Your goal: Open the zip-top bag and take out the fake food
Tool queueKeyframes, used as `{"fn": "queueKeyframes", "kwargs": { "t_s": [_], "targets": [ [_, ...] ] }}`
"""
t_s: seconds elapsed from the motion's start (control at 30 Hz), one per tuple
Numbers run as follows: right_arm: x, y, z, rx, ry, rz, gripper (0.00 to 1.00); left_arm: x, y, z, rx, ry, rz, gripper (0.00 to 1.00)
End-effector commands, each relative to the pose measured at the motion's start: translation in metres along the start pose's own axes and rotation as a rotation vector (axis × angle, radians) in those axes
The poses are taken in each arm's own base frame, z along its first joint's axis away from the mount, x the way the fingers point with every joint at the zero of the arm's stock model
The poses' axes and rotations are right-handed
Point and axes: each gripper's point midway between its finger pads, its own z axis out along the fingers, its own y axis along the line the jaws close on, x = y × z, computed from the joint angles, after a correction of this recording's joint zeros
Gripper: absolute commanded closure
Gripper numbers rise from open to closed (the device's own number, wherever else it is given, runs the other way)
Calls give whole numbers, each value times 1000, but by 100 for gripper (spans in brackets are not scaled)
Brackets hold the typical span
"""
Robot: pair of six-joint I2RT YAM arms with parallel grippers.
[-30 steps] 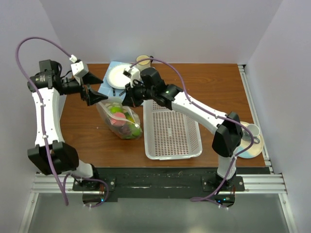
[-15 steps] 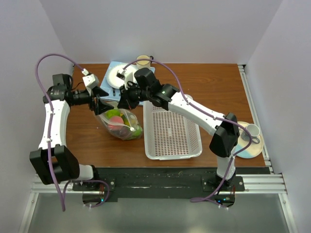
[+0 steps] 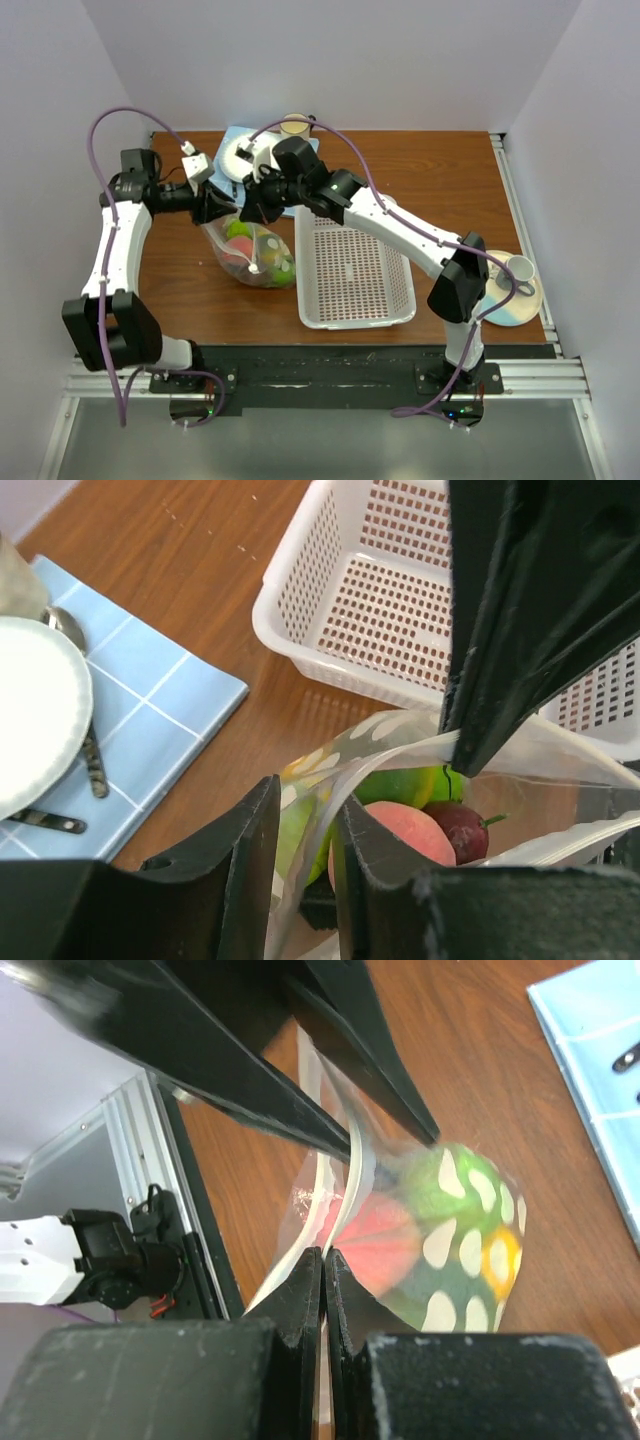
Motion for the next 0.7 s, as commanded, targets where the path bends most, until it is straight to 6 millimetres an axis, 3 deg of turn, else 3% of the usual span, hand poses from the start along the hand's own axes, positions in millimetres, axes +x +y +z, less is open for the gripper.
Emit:
{"fn": "queueKeyframes", "kwargs": {
  "t_s": [0.0,0.1,0.2,0.27,0.37,0.4,0.43,0.47,0.5,0.53,0.57,0.6,0.67],
  "targets": [
    [-33,8,-4,-6,-77,-45,100,17,-16,1,108,48,-19,68],
    [-44,9,-4,1,-98,-55,100,26,-14,2,124,81,-49,77],
    [-50,8,-4,10,-109,-63,100,26,-4,1,108,94,-55,96],
    [-53,3,-3,33,-113,-70,100,15,8,-2,60,86,-40,100],
    [-62,-13,-3,114,-137,-76,100,-9,48,-19,-129,63,-18,100],
    [-69,-18,-5,133,-153,-75,95,-31,67,-31,-233,17,4,100],
    [-69,-25,-3,153,-156,-65,89,-38,77,-39,-291,6,13,100],
    [-74,-34,-5,188,-172,-44,74,-40,93,-53,-393,19,20,100],
    [-81,-42,-10,209,-191,-30,73,-54,103,-64,-468,-8,42,100],
    [-84,-48,-12,232,-206,-19,71,-56,111,-71,-520,-4,43,100],
    [-90,-52,-20,266,-234,-3,60,-52,120,-80,-586,16,34,100],
    [-84,-59,-19,289,-226,8,52,-49,124,-87,-623,24,20,100],
    [-91,-57,-32,308,-265,11,48,-25,129,-92,-689,73,-41,100]
  ]
}}
